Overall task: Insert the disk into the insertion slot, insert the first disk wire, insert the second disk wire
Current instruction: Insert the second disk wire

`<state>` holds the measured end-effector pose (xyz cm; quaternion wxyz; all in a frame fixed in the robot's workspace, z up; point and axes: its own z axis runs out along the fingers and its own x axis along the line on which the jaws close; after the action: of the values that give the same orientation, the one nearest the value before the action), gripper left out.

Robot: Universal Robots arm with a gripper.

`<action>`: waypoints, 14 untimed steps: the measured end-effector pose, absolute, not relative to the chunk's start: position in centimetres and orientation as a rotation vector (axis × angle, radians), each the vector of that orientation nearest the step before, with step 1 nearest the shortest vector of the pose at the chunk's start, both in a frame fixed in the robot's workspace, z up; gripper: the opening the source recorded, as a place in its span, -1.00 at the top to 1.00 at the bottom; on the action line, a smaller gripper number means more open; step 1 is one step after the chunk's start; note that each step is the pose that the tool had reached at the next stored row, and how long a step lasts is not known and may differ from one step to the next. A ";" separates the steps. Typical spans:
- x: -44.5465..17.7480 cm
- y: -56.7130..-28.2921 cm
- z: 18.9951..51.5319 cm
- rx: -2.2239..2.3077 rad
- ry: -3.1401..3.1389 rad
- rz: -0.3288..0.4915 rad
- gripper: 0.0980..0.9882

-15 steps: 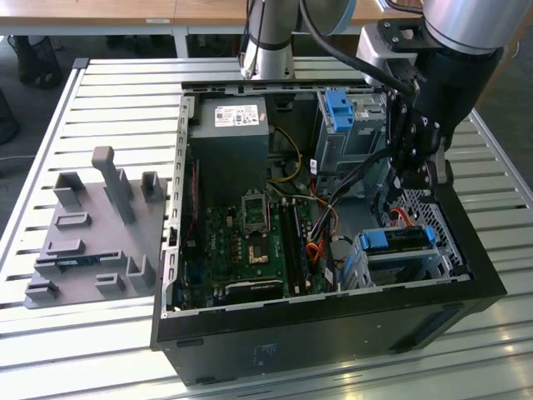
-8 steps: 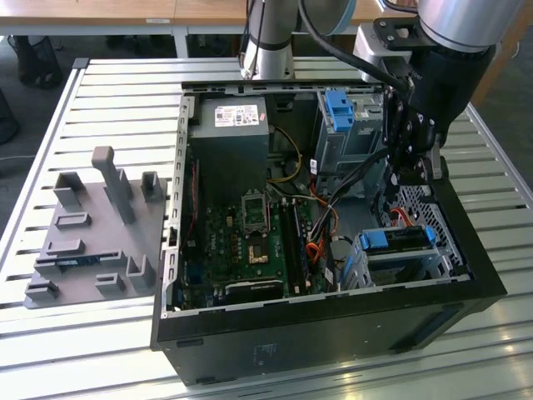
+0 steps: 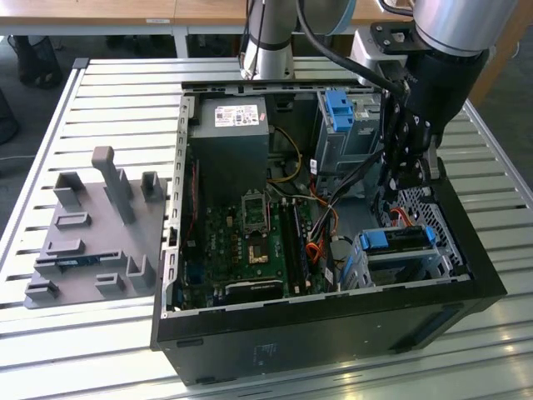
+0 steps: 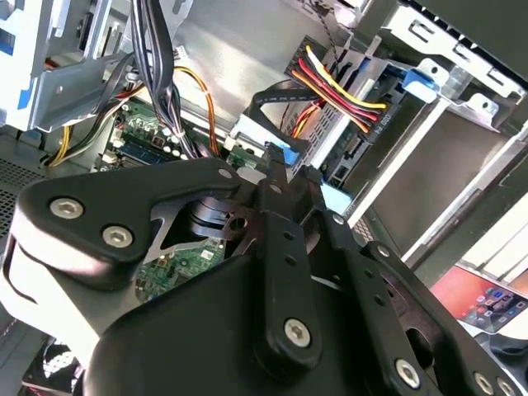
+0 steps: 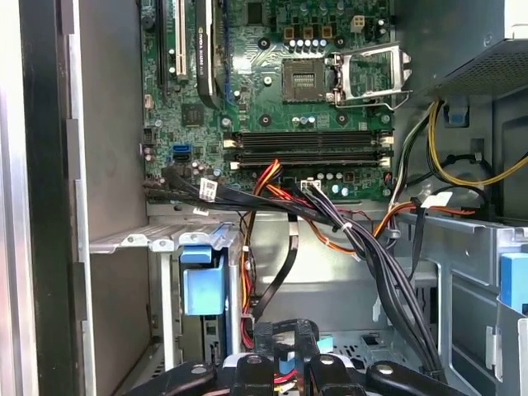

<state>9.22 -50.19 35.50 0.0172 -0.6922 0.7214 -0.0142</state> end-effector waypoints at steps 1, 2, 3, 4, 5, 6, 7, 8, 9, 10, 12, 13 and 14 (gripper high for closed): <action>9.2 -50.2 35.4 -2.151 2.242 -0.044 0.67; 9.2 -50.1 35.3 -2.151 2.242 -0.044 0.67; 9.2 -50.1 35.2 -2.152 2.242 -0.045 0.67; 9.2 -50.1 35.1 -2.153 2.243 -0.046 0.67; 9.2 -50.1 35.0 -2.153 2.244 -0.048 0.67; 9.2 -50.1 34.9 -2.154 2.245 -0.050 0.67; 9.2 -50.1 34.8 -2.155 2.245 -0.051 0.67; 9.2 -50.0 34.7 -2.155 2.246 -0.052 0.67; 9.2 -50.0 34.6 -2.156 2.246 -0.053 0.69; 9.2 -50.0 34.5 -2.156 2.247 -0.054 0.69; 9.3 -49.9 34.4 -2.156 2.247 -0.053 0.85; 9.3 -49.9 34.4 -2.156 2.247 -0.053 0.85; 9.3 -49.9 34.4 -2.157 2.247 -0.053 0.85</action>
<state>9.27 -49.92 34.37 0.0134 -0.6923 0.7213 -0.0172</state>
